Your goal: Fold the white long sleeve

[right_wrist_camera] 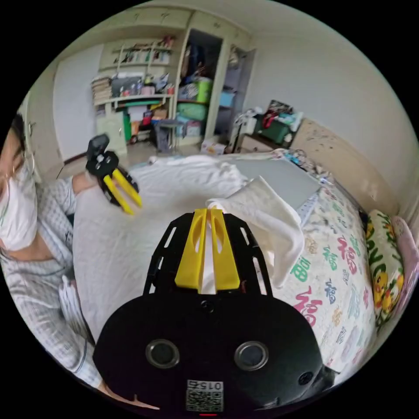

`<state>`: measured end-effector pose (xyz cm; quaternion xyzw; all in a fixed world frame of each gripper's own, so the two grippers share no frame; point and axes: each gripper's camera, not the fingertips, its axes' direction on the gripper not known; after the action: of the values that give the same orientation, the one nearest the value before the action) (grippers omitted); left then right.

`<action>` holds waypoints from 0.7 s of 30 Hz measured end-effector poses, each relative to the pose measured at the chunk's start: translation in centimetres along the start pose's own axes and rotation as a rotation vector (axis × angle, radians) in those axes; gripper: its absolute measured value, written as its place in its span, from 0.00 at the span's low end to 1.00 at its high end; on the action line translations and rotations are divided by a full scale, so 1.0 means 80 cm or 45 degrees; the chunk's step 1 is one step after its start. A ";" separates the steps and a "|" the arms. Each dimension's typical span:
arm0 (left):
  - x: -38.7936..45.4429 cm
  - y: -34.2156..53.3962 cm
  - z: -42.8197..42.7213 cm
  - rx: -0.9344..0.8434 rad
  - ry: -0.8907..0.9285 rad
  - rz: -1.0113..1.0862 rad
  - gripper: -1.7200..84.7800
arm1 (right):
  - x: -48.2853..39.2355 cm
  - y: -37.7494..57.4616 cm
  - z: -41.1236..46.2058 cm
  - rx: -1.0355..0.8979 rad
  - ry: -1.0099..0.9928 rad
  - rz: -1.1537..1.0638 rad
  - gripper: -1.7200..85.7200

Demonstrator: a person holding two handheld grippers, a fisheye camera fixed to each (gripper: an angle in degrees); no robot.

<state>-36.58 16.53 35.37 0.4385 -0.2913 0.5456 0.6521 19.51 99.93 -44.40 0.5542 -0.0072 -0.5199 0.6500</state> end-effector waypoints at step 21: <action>-0.097 0.091 0.019 0.107 0.106 -0.131 0.10 | 0.114 0.137 0.118 -0.119 0.005 0.877 0.11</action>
<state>-45.30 11.82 31.24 0.4569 -0.2178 0.5409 0.6718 25.53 85.27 -37.94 0.4898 -0.1687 -0.2685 0.8121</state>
